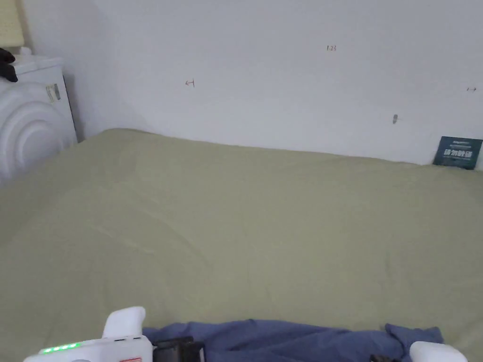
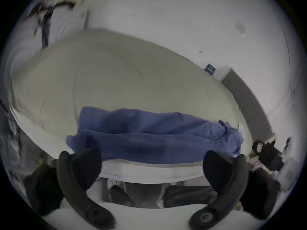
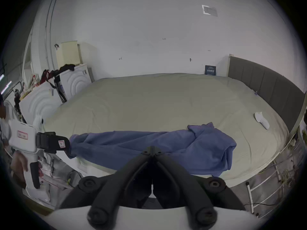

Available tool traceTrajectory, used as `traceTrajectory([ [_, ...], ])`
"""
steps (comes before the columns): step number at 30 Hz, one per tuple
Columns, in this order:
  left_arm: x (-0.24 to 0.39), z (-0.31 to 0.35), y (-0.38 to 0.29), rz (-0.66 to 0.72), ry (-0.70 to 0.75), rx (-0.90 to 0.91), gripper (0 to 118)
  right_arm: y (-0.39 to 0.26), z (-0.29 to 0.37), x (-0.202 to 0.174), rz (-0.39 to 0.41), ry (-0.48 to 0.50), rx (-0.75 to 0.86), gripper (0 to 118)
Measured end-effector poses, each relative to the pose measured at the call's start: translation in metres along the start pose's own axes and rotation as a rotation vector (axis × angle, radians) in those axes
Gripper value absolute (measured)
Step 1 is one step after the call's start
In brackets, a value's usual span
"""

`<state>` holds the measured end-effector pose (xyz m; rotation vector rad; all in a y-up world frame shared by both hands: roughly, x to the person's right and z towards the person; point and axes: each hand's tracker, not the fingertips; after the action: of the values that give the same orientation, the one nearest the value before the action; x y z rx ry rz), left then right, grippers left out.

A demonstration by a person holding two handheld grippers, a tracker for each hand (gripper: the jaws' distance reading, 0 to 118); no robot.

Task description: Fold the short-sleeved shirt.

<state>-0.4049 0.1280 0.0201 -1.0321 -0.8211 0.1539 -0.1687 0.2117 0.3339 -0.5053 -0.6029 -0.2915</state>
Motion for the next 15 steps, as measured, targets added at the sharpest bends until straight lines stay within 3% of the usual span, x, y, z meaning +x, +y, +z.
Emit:
traceTrajectory([
  [5,-0.064,-0.001,0.013,0.14,0.028,-0.024,118,0.007,-0.002,0.007,-0.002,0.018,0.003,2],
  [13,-0.089,-0.041,0.003,0.131,0.059,-0.126,118,0.008,-0.011,0.012,0.002,0.048,-0.024,2],
  [15,-0.089,-0.046,0.003,0.18,0.066,-0.115,104,0.006,-0.011,0.013,-0.002,0.056,-0.038,2],
])
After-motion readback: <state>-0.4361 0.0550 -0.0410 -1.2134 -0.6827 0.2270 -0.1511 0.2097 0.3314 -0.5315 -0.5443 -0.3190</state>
